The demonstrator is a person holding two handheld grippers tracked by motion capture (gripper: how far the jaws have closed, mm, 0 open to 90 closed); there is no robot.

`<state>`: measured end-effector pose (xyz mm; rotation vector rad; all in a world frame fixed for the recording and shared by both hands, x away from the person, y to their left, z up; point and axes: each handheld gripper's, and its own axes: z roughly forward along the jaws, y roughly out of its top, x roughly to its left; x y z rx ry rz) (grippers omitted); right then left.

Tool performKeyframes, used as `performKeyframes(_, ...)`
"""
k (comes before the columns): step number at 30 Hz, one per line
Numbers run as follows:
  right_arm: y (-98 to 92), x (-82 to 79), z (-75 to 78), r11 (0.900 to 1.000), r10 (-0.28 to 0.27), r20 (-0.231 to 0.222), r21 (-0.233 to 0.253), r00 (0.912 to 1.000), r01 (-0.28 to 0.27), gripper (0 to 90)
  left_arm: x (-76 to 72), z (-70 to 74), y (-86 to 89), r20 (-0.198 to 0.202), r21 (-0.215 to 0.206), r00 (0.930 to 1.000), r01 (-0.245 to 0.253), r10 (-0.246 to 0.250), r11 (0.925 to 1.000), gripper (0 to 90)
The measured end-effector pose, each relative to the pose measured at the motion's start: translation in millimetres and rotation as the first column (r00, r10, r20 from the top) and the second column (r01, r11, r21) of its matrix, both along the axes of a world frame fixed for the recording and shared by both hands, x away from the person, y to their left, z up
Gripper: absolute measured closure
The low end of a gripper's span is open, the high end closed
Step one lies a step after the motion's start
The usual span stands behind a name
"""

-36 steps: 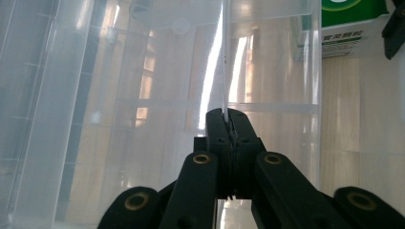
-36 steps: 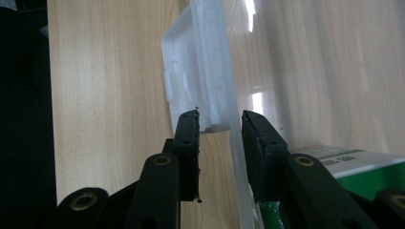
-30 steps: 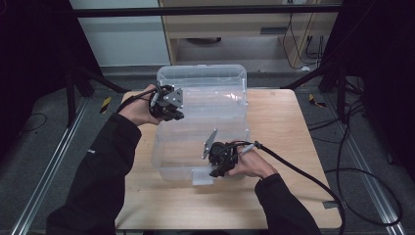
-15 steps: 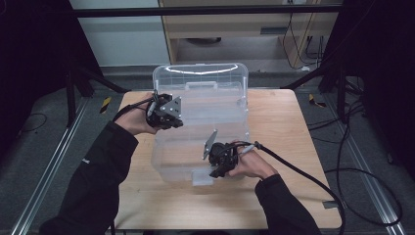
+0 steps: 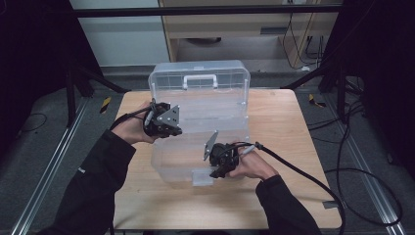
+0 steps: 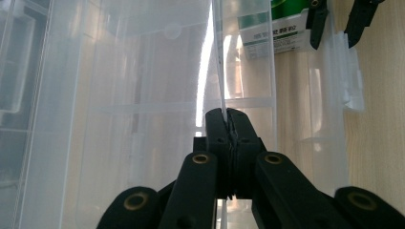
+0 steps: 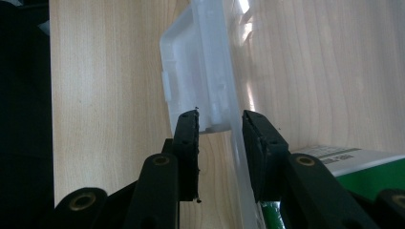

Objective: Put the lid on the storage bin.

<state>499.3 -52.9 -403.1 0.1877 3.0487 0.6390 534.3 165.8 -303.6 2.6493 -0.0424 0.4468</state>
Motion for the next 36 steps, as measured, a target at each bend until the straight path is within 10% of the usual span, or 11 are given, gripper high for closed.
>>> performKeyframes(26, -3.1, -6.1, 0.0, 0.999, -0.012, 0.051, 0.031, 0.9986, 0.011, 67.3, -15.9, -12.1, 2.6, -0.018, -0.003, 0.9995, 0.026, -0.026, 0.9997, 87.4)
performKeyframes(36, -34.9, -13.8, 22.4, 0.984, -0.097, 0.1, 0.16, 0.9902, 0.08, 72.2, -16.5, -11.8, 1.0, -0.022, 0.003, 0.9996, 0.015, -0.015, 0.9999, 87.1)
